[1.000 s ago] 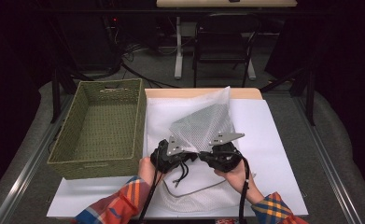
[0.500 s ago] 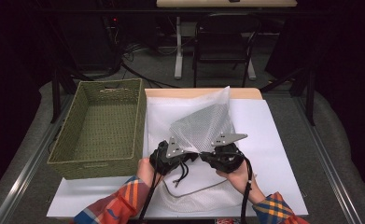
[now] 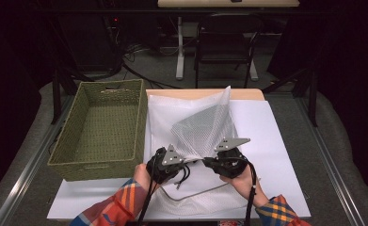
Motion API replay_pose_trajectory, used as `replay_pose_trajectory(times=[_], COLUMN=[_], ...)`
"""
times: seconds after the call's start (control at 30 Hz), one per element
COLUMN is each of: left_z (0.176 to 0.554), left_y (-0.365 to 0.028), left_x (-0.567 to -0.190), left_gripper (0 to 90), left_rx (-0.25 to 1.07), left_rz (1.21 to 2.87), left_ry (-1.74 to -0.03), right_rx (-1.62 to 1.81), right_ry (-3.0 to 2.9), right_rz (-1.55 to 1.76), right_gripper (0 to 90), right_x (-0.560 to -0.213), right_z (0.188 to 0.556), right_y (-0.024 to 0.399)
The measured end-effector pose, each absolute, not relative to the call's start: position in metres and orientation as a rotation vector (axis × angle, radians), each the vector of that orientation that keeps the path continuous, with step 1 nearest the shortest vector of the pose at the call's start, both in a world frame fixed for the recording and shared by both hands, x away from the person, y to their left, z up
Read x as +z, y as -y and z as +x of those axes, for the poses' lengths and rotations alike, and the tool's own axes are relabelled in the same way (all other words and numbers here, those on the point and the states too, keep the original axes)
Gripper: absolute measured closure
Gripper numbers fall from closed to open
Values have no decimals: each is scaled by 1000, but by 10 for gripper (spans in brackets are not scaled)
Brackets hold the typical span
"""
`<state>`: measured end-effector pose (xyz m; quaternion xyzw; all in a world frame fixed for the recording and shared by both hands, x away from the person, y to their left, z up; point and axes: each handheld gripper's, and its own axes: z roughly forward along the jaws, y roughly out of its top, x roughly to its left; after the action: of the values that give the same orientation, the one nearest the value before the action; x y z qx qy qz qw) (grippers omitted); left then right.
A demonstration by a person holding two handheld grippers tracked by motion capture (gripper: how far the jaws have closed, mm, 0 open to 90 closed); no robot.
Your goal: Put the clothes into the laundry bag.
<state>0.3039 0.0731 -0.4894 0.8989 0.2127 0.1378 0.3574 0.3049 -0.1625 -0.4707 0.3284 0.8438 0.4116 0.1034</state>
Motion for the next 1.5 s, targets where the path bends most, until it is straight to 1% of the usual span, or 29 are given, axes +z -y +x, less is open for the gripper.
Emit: replay_pose_trajectory(times=[0.13,0.53,0.73,0.87,0.93,0.97,1.23,1.4,1.47,1.5], left_z=[297,283,281,282,281,281,283,283,283,284], left_y=[-75,-74,-70,-66,-65,-64,-65,-66,-67,-68], left_x=[-488,-500,-509,-521,-526,-530,-538,-539,-540,-540], left_gripper=[884,885,883,883,882,882,879,872,855,833], left_rx=[330,230,157,72,88,74,2,1,-12,-24], left_rz=[2342,2440,2489,2536,2545,2557,2559,2550,2544,2537], left_ry=[-524,-482,-473,-465,-442,-436,-466,-456,-455,-452], right_rx=[1200,1144,1095,1052,1029,1023,977,945,946,950], right_ry=[-2509,-2612,-2658,-2696,-2716,-2720,-2771,-2790,-2785,-2787], right_rz=[968,980,979,983,983,980,984,945,920,910], right_gripper=[883,880,878,877,877,876,859,848,835,825], right_x=[-475,-490,-500,-512,-518,-521,-537,-544,-544,-545], right_z=[302,294,290,288,288,289,292,289,288,288], right_y=[162,160,160,160,160,160,160,159,159,160])
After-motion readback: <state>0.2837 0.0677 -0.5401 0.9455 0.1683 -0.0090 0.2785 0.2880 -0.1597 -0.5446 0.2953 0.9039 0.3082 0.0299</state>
